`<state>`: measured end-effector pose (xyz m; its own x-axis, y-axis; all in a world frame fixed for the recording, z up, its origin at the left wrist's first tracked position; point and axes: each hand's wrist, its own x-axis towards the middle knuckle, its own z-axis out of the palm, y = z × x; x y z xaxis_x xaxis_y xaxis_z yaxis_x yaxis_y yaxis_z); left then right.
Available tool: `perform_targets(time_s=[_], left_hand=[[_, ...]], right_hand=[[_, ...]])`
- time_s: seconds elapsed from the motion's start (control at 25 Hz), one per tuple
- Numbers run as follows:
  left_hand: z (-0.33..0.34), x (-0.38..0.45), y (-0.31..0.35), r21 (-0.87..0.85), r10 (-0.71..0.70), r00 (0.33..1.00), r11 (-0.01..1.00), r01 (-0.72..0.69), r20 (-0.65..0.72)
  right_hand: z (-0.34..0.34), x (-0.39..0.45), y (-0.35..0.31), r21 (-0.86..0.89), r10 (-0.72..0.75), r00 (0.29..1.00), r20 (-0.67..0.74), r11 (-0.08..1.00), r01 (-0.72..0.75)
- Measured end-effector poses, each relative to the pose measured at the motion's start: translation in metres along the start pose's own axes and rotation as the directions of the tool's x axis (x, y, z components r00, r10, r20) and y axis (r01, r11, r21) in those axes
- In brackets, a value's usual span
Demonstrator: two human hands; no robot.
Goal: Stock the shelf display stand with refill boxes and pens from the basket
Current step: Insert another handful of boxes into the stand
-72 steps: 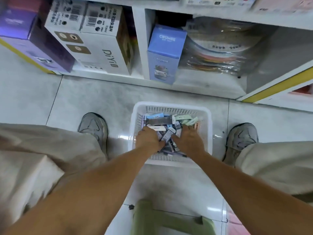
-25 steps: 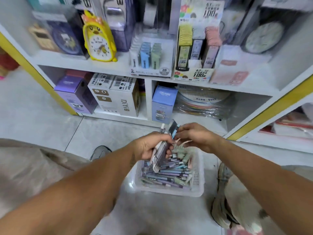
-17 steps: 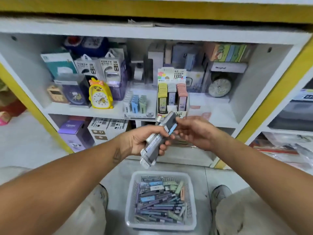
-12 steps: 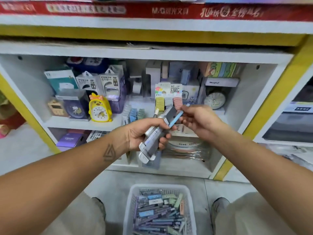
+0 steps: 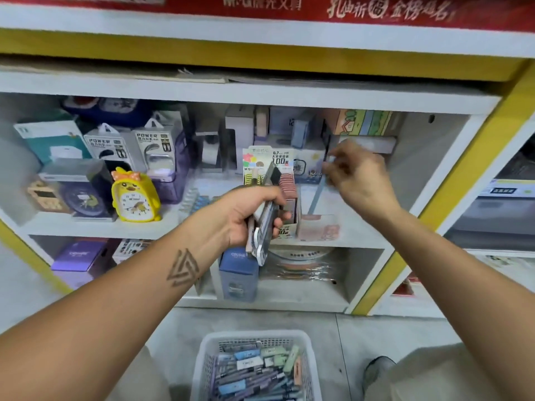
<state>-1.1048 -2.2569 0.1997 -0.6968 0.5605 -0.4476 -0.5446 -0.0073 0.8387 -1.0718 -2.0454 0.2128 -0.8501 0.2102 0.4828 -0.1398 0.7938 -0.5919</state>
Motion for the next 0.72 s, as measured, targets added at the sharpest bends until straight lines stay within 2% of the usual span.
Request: perform_targets(time_s=[0.08, 0.12, 0.2, 0.28, 0.36, 0.52, 0.6, 0.72], left_hand=[[0.001, 0.009, -0.003, 0.081, -0.008, 0.998, 0.997, 0.012, -0.055], [0.002, 0.012, -0.003, 0.121, -0.006, 0.996, 0.993, 0.016, -0.086], [0.002, 0.017, -0.005, 0.232, 0.042, 0.986, 0.973, -0.004, -0.162], [0.004, 0.021, -0.008, 0.353, 0.131, 0.968, 0.934, -0.048, -0.216], [0.006, 0.022, -0.010, 0.375, 0.159, 0.963, 0.924, -0.068, -0.218], [0.007, 0.023, -0.006, 0.255, 0.101, 0.984, 0.965, -0.060, -0.150], [0.007, 0.025, -0.004, 0.244, 0.104, 0.985, 0.967, -0.068, -0.136], [0.007, 0.026, -0.002, 0.202, 0.108, 0.986, 0.976, -0.081, -0.126]], right_hand=[[0.010, -0.002, 0.003, -0.019, -0.047, 0.990, 0.136, 0.999, 0.050], [0.014, -0.002, 0.003, 0.029, -0.055, 0.982, 0.182, 0.998, 0.051], [0.020, 0.000, 0.002, 0.168, -0.039, 0.974, 0.224, 0.986, 0.001], [0.024, 0.002, 0.002, 0.235, -0.027, 0.971, 0.238, 0.972, -0.031], [0.026, 0.003, 0.005, 0.224, -0.032, 0.979, 0.200, 0.974, -0.014], [0.014, 0.018, 0.021, 0.019, -0.012, 0.999, -0.043, 1.000, 0.013], [0.012, 0.028, 0.029, -0.035, 0.041, 0.997, -0.062, 0.998, -0.043], [0.022, 0.035, 0.036, 0.012, 0.069, 0.998, -0.016, 0.998, -0.068]])
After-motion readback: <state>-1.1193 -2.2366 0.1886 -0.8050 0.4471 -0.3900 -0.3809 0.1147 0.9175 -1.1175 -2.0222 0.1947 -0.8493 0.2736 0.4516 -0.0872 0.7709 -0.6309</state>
